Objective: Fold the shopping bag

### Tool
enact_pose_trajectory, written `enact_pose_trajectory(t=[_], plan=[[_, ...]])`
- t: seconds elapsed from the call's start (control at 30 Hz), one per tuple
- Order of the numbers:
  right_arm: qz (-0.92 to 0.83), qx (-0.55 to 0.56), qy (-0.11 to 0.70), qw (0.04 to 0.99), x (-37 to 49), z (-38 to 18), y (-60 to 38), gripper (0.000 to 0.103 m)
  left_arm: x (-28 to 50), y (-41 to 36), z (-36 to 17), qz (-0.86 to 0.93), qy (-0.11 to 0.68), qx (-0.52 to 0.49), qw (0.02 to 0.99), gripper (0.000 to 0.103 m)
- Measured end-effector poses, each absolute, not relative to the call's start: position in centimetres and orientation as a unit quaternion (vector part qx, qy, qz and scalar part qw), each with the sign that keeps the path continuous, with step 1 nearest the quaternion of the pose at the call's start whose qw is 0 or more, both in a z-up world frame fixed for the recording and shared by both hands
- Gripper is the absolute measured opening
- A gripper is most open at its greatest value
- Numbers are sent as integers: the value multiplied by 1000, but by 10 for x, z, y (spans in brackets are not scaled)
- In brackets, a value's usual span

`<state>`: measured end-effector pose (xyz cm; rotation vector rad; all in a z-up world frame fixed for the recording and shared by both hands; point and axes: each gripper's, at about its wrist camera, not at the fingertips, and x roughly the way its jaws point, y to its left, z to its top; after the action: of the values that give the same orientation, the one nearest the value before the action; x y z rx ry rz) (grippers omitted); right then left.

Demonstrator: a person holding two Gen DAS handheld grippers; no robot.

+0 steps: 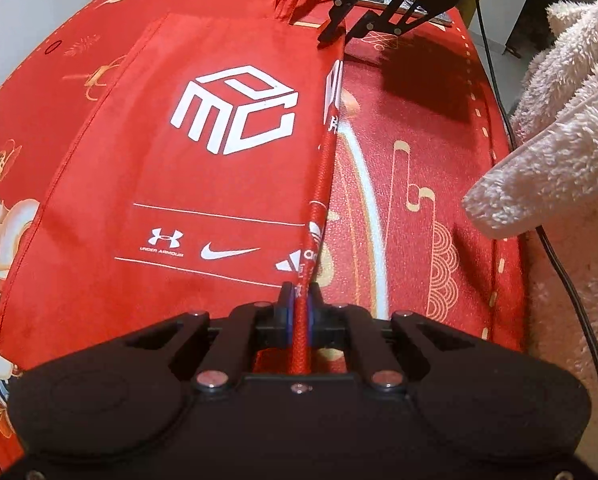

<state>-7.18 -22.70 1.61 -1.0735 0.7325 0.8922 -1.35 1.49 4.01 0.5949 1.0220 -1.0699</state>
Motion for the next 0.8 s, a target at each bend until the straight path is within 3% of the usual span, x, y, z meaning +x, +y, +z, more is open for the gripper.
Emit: enact_pose_trajectory(t=[0.43,0.8], plan=[[396,-459,414,679,-59,23,-220,8,-15,17,42,-468,454,279,705,7],[446,-336,473,682,-71,35,-242,8,-16,30,41,-503,498,215,672,8]])
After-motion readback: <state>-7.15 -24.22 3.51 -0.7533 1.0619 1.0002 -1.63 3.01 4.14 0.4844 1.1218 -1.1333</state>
